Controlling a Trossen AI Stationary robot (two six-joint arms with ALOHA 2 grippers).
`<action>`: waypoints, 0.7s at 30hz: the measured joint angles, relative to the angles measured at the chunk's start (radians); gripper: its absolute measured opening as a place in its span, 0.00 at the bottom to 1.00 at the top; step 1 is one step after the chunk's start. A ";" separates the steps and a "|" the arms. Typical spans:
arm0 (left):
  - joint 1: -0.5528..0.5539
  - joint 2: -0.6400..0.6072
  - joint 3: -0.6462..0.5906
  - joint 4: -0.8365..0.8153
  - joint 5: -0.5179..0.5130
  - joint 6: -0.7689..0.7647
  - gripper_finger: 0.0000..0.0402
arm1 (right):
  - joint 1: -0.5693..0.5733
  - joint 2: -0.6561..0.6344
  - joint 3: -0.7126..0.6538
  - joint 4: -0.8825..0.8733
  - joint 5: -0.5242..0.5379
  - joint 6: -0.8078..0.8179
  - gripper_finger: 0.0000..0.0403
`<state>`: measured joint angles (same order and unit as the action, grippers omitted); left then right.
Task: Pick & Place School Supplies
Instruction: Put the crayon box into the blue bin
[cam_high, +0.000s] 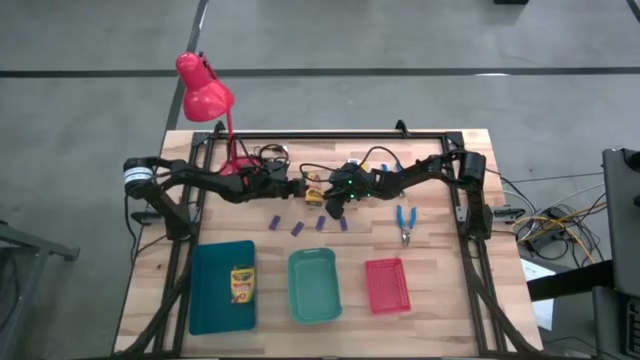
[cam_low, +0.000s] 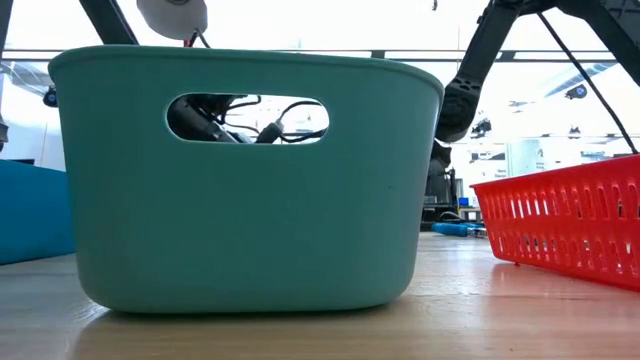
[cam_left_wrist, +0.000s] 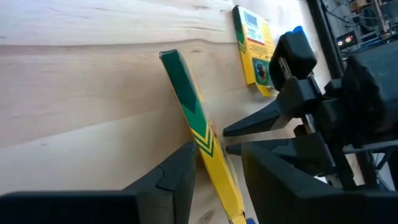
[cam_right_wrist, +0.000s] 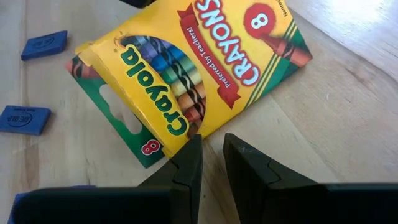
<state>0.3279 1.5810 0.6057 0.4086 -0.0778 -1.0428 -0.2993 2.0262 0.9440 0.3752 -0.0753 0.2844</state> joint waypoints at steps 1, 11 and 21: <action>0.000 0.000 -0.001 -0.001 0.000 0.000 0.34 | 0.000 0.000 0.000 0.003 0.000 0.000 0.17; 0.000 0.006 -0.002 0.003 -0.001 0.021 0.34 | 0.000 0.000 -0.001 0.012 0.000 0.000 0.17; 0.002 0.061 -0.002 0.011 0.015 -0.007 0.34 | 0.000 0.000 0.000 0.014 -0.001 0.000 0.17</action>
<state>0.3302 1.6422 0.6037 0.4193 -0.0629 -1.0494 -0.2993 2.0262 0.9436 0.3897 -0.0761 0.2848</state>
